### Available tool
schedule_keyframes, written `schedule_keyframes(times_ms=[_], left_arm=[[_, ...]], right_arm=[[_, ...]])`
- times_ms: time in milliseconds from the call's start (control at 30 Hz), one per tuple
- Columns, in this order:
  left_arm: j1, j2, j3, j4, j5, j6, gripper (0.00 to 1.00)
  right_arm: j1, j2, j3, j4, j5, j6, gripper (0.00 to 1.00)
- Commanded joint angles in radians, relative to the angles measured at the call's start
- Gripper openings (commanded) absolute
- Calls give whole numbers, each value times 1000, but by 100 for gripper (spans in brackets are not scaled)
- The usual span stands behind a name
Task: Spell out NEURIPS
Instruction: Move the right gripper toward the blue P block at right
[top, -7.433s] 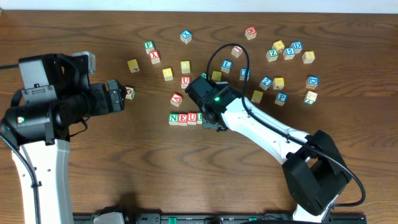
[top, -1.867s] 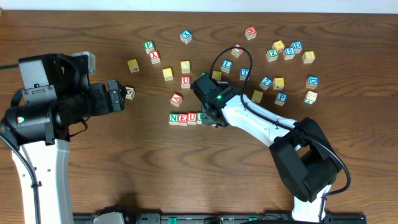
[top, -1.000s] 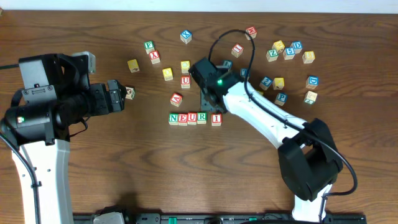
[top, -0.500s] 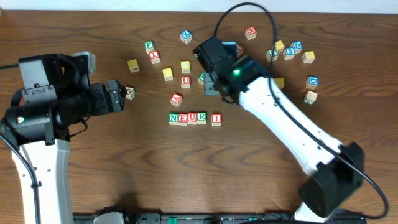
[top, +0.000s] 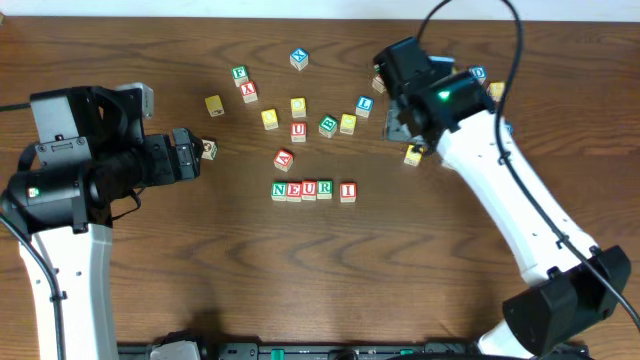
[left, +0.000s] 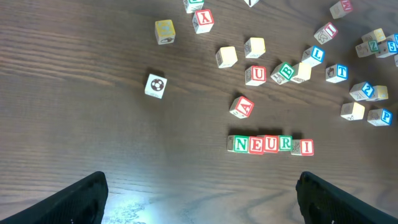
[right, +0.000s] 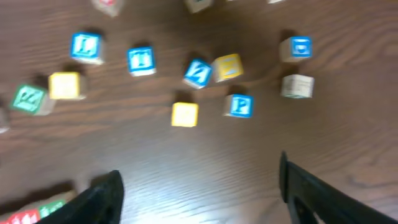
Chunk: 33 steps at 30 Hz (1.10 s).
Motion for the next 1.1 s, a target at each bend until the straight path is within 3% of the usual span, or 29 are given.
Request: schedule_keyframes(times_ms=[0, 533, 1067], left_arm=[[4, -5, 16, -2, 7, 10, 95], [4, -5, 16, -2, 8, 10, 95], [4, -5, 16, -2, 7, 10, 95]], right_arm=[[-42, -8, 13, -14, 26, 28, 78], [-98, -8, 13, -72, 26, 88, 84], [-99, -8, -66, -88, 27, 288, 84]])
